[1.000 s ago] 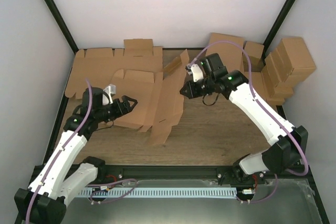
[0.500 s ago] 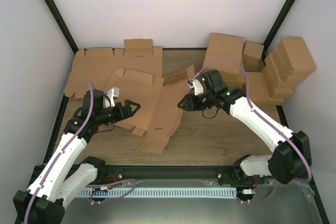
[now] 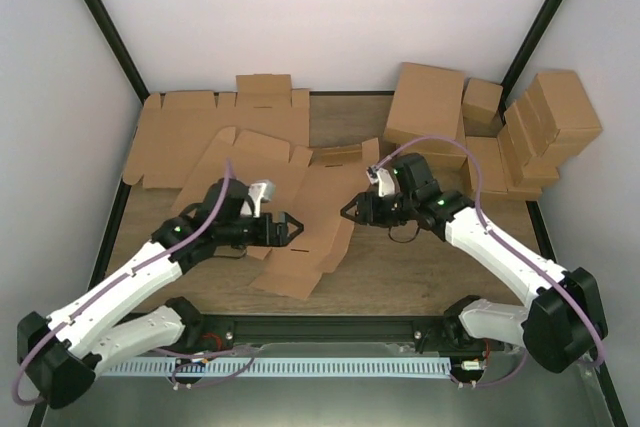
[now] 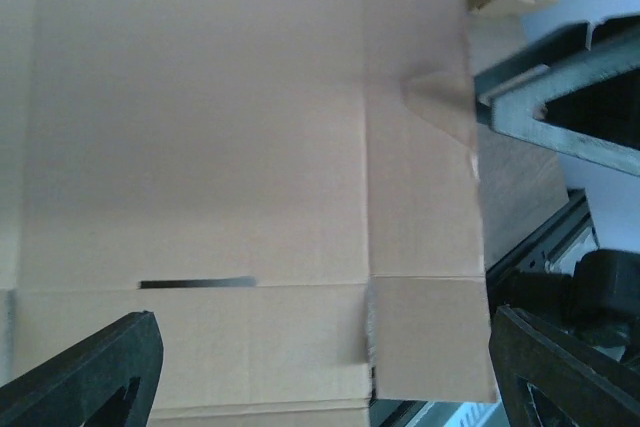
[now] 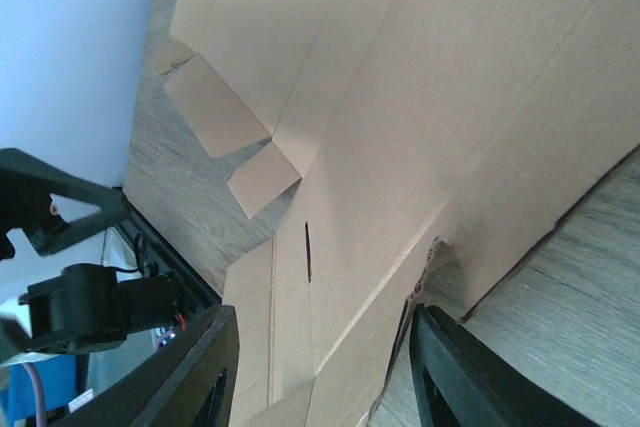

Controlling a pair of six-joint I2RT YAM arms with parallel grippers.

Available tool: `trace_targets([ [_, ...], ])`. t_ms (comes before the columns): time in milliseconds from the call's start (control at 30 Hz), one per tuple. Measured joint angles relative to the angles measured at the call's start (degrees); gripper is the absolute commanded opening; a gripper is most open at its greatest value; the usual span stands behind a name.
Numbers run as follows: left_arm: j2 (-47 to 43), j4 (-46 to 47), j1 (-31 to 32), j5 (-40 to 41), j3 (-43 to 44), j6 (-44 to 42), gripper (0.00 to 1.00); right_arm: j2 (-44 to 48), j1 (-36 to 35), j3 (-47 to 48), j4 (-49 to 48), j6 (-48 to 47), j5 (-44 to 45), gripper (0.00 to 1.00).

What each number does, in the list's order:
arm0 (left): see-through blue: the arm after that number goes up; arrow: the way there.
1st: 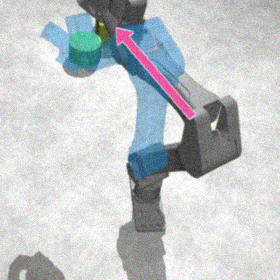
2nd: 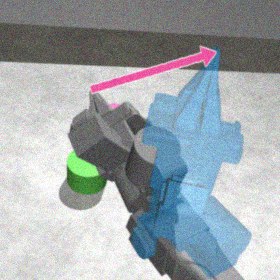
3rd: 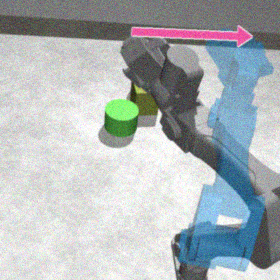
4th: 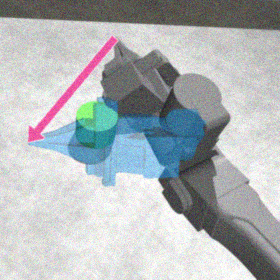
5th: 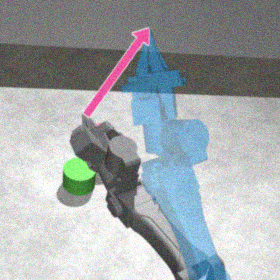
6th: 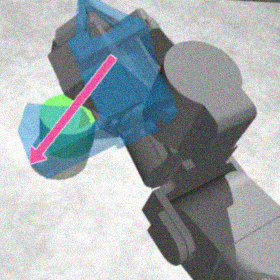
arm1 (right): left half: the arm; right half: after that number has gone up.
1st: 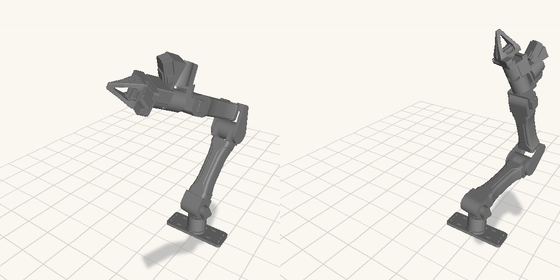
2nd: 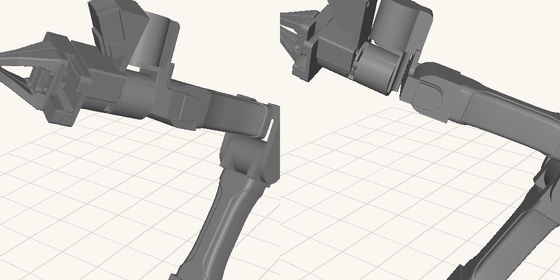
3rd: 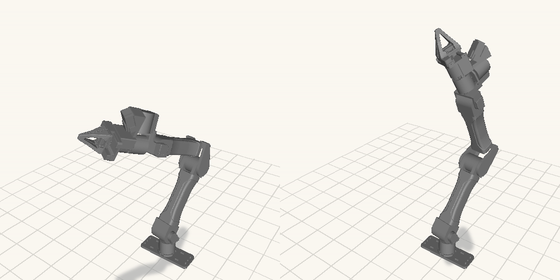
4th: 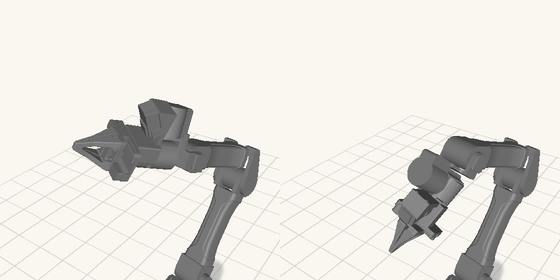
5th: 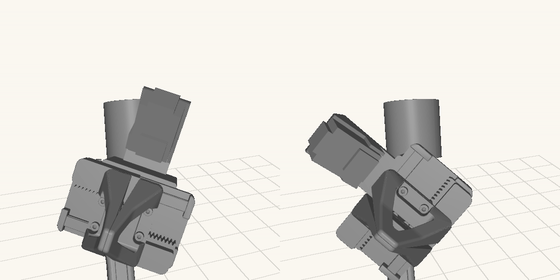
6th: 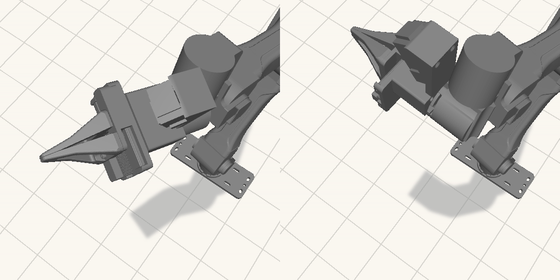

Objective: Fold the paper box

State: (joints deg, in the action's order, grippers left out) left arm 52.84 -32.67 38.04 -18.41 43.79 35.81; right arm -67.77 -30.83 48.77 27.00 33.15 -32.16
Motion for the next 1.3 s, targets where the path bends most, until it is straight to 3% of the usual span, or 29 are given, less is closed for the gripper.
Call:
trace_targets([
  [300, 9.7, 4.4, 16.3, 8.7, 5.2, 0.3, 0.91, -0.2, 0.0, -1.6, -4.8, 3.7, -3.0, 0.48],
  [600, 19.6, 2.5, 25.1, 19.8, 12.6, 0.1, 0.88, -1.7, 0.0, -1.6, -7.0, 5.1, -4.1, 0.48],
  [1067, 33.9, -8.7, 29.4, 33.4, 25.5, 0.4, 0.82, -2.1, 0.0, -1.6, -7.3, 5.5, -4.2, 0.48],
  [1300, 36.9, -13.2, 31.3, 38.6, 28.0, 2.1, 0.68, -2.4, 0.0, -1.6, -7.4, 5.7, -4.0, 0.47],
])
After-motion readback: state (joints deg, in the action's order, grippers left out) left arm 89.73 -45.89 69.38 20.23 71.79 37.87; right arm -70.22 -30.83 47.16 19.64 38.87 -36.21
